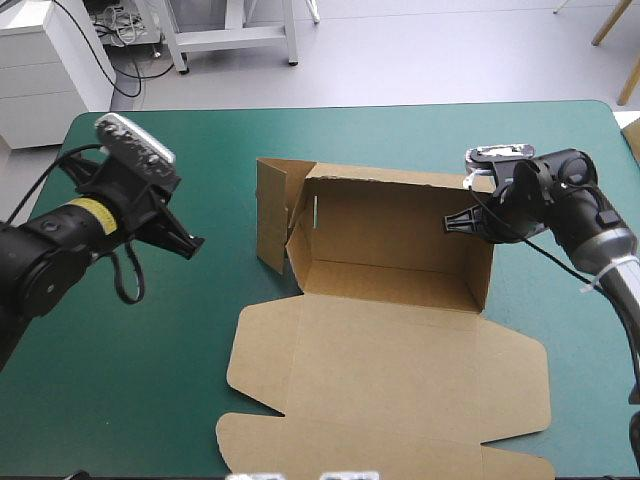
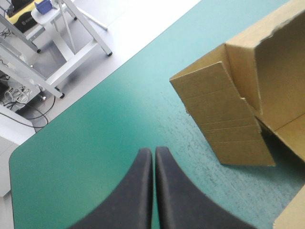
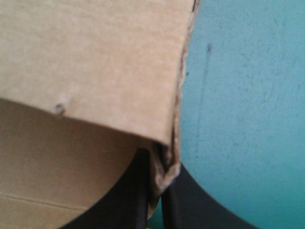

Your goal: Fold the box

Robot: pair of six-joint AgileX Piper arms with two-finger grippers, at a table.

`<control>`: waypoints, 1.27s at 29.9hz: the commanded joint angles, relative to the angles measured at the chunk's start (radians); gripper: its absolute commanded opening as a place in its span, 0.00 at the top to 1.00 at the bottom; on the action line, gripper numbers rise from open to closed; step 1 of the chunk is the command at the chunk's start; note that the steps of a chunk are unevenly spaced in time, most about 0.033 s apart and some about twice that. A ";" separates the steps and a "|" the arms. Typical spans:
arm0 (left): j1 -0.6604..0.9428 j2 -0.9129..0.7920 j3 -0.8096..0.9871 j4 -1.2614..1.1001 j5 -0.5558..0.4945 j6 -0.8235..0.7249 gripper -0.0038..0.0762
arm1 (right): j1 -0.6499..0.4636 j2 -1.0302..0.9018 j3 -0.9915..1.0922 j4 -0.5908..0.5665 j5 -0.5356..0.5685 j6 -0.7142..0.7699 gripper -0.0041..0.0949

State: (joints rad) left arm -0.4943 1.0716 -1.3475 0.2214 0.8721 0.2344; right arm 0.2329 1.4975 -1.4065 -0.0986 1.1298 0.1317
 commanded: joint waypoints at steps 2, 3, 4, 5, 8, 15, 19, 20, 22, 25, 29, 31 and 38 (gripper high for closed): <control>0.009 -0.152 0.096 -0.051 -0.112 -0.016 0.96 | -0.003 0.087 -0.066 -0.015 -0.033 -0.067 0.98; 0.009 -0.182 0.144 -0.051 -0.125 -0.018 0.96 | -0.003 0.105 -0.074 -0.015 -0.035 -0.071 0.98; 0.009 -0.220 0.197 -0.051 -0.140 -0.018 0.96 | -0.003 0.126 -0.081 -0.015 -0.040 -0.071 0.98; 0.009 -0.260 0.254 -0.051 -0.150 -0.016 0.96 | -0.003 0.148 -0.089 -0.015 -0.042 -0.071 0.98; 0.009 -0.378 0.415 -0.061 -0.156 -0.019 0.96 | -0.003 0.199 -0.105 -0.015 -0.057 -0.079 0.98; 0.009 -0.610 0.691 -0.182 -0.162 -0.017 0.96 | -0.003 0.270 -0.110 -0.015 -0.120 -0.083 0.98; 0.009 -0.725 0.775 -0.245 -0.135 -0.017 0.96 | -0.003 0.281 -0.110 -0.015 -0.157 -0.083 0.98; 0.009 -0.759 0.794 -0.255 -0.120 -0.017 0.96 | -0.003 0.283 -0.110 -0.015 -0.168 -0.083 0.98; 0.009 -0.801 0.814 -0.271 -0.098 -0.017 0.96 | -0.003 0.287 -0.110 -0.015 -0.186 -0.086 0.98; 0.009 -0.867 0.826 -0.273 -0.057 -0.017 0.96 | -0.004 0.287 -0.110 -0.015 -0.210 -0.086 0.98; 0.009 -0.925 0.828 -0.278 0.007 -0.028 0.96 | -0.004 0.287 -0.112 -0.017 -0.227 -0.086 0.97; 0.009 -0.940 0.827 -0.278 0.007 -0.033 0.96 | -0.004 0.287 -0.123 -0.024 -0.219 -0.086 0.94; 0.009 -0.947 0.827 -0.278 0.006 -0.033 0.96 | -0.004 0.287 -0.300 -0.028 -0.039 -0.090 0.64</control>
State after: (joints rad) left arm -0.4837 0.1107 -0.4970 -0.0435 0.9419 0.2125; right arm 0.2277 1.8322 -1.6111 -0.1142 1.0090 0.0588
